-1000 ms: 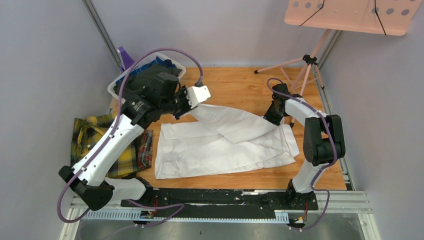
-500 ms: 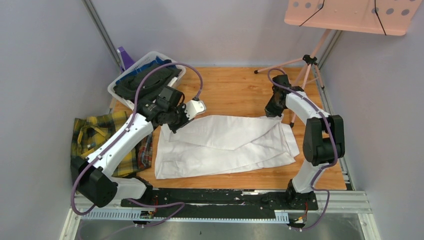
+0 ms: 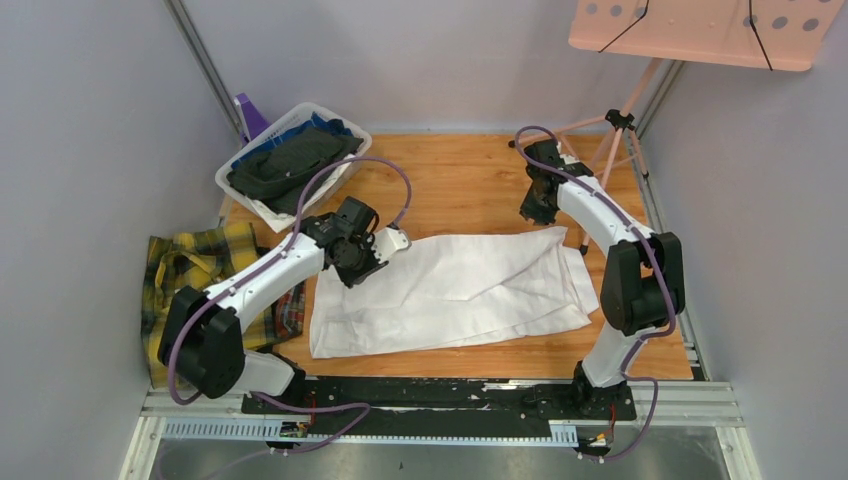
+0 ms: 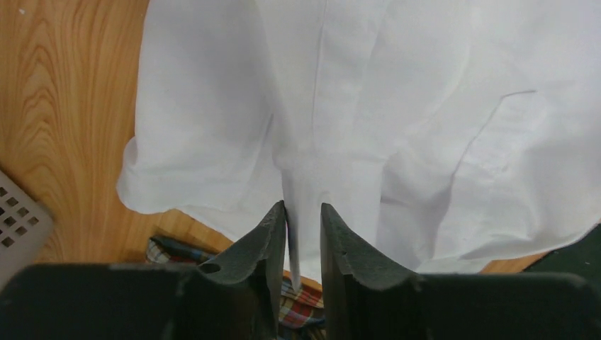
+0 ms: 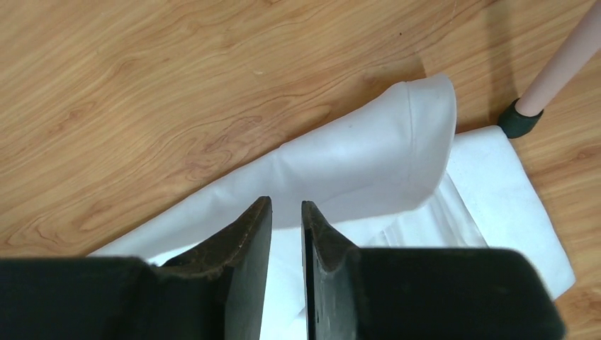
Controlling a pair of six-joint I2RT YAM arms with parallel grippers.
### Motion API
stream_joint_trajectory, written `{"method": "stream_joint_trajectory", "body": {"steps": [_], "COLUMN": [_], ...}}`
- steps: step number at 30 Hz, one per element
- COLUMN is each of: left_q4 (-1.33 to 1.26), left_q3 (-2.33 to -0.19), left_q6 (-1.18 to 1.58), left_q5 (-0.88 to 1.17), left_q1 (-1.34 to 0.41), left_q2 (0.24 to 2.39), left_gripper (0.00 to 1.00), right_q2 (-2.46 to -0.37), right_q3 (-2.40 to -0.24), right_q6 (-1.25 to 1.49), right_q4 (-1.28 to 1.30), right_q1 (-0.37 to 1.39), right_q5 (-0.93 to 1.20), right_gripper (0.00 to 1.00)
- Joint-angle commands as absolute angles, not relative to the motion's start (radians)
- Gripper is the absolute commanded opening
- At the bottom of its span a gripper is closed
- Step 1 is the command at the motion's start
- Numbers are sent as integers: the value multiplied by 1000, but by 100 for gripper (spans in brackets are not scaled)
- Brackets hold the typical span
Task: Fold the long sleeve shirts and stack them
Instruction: Fold the shirt at the center of the board, then adjust the shirt at the center of the board.
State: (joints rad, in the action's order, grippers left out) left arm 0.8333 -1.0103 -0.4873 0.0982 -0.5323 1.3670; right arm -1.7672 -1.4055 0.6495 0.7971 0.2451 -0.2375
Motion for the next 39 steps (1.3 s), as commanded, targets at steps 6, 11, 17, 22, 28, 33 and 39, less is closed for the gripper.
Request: {"method": "stream_joint_trajectory", "body": {"steps": [6,11,17,22,28,33,39], "left_q4": [518,374,510,610,594,597,585], "left_q3": [-926,-885,-915,-921,-916,-911,-897], "left_q6": [-638,-712,-635,-577,-566,-567,-582], "left_q5": [-151,-238,-58,134,192,236,253], "left_q1": [-444,-432,-389,-362,-299,-273,-269], "left_q2": [1383,1392,1415,1386,1417,1464,1501], "left_gripper": [39,43,38,51,53,53,53], "right_q2": [-1674,-1696,-1795,-1821,-1846,-1863,-1857], "right_q3": [-1492,-1493,-1440,-1371,-1305,-1257,-1212], "right_q6": [624,644,684,712,727,741,754], "right_q4": [843,848,824,787,741,711,680], "right_q1": [307,430,581,609,599,589,582], "right_q5": [-409,-366,-297,-288,-287,-263,-240], "right_gripper": [33,34,32,31,30,29,25]}}
